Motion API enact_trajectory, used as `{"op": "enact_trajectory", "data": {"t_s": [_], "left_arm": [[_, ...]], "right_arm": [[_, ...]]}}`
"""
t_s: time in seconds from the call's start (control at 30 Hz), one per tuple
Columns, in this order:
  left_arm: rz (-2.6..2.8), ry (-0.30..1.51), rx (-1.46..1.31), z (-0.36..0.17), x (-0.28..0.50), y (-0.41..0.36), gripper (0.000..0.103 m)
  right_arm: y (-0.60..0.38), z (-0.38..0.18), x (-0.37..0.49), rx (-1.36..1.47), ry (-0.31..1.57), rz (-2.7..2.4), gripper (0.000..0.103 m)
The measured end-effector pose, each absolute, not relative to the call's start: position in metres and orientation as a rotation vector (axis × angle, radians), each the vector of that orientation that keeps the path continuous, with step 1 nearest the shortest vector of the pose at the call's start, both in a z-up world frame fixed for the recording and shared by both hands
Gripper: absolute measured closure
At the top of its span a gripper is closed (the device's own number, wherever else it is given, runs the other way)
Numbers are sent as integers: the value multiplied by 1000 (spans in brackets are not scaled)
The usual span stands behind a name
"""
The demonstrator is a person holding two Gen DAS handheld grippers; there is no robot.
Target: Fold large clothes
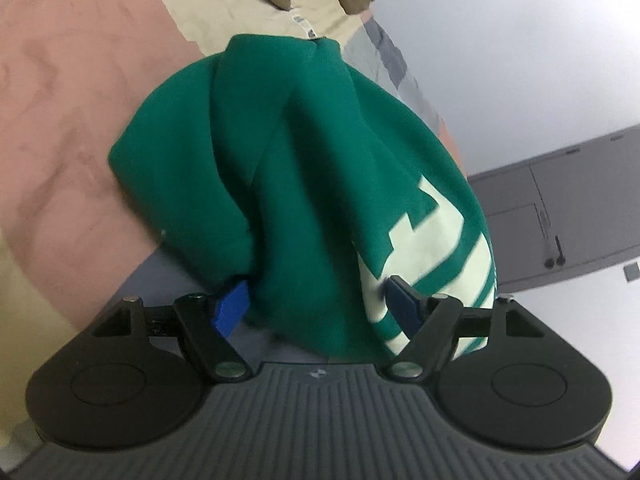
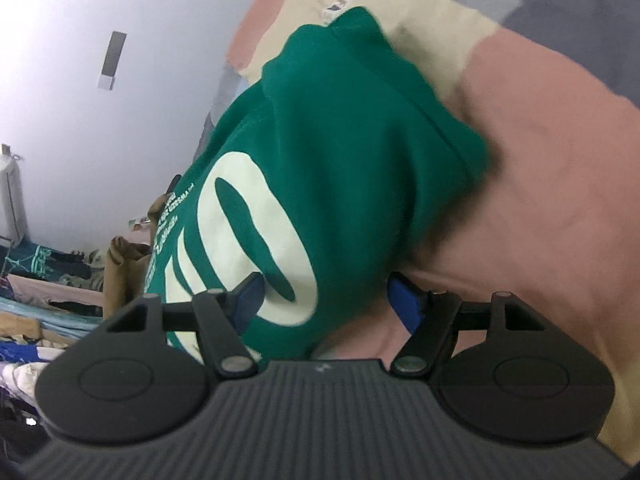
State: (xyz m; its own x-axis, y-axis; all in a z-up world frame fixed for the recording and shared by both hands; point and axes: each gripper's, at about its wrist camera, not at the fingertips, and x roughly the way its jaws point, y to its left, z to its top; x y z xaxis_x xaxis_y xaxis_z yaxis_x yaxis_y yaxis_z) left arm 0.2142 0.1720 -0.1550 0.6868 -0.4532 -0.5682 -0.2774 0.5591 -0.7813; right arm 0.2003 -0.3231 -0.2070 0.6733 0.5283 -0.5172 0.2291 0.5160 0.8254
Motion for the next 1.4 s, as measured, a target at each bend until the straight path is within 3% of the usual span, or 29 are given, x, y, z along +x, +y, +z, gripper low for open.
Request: {"op": "enact_trajectory", "data": {"t_s": [0.03,0.07,0.2,0.3,0.43,0.77,0.87,0.9,0.93,0.97,1.0,1.03,1.1,1.17,1.4], "left_arm": [[-118,836,-1000,-155,215,172,28],[-120,827,-985,-152,215,170,36],[-159,746,-897,-128,215,166,69],[-195,659,-864,-110,220,166,81],[-206,618,-764,-97,242,162,86],[-147,663,-729,-121,263,165,90],[-157,673,-788,-118,256,169,86],[-155,678,-809,-116,252,170,75],[-158,677,-841,-114,246,172,65],[-165,671,-878,-114,240,174,42],[-172,666,-913,-113,233,175,29],[-179,665,-949,-114,226,176,26],[-190,692,-998,-118,218,174,15],[-202,731,-1065,-129,213,172,11],[-101,784,-1254,-175,220,180,9]], "right_arm": [[-322,-205,204,1041,830,215,42],[-321,-201,208,1026,805,227,45],[-324,-182,212,987,715,290,69],[-330,-173,219,996,644,341,77],[-332,-158,234,925,537,380,79],[-336,-184,250,927,597,341,80],[-334,-180,243,944,595,322,75],[-332,-179,239,955,598,317,69],[-331,-178,236,968,603,313,55],[-328,-177,233,990,611,313,44],[-327,-179,228,1020,616,322,22],[-326,-182,224,1056,618,335,15],[-320,-190,214,1111,644,344,15],[-313,-199,209,1129,682,319,14],[-301,-224,233,1113,701,247,13]]}}
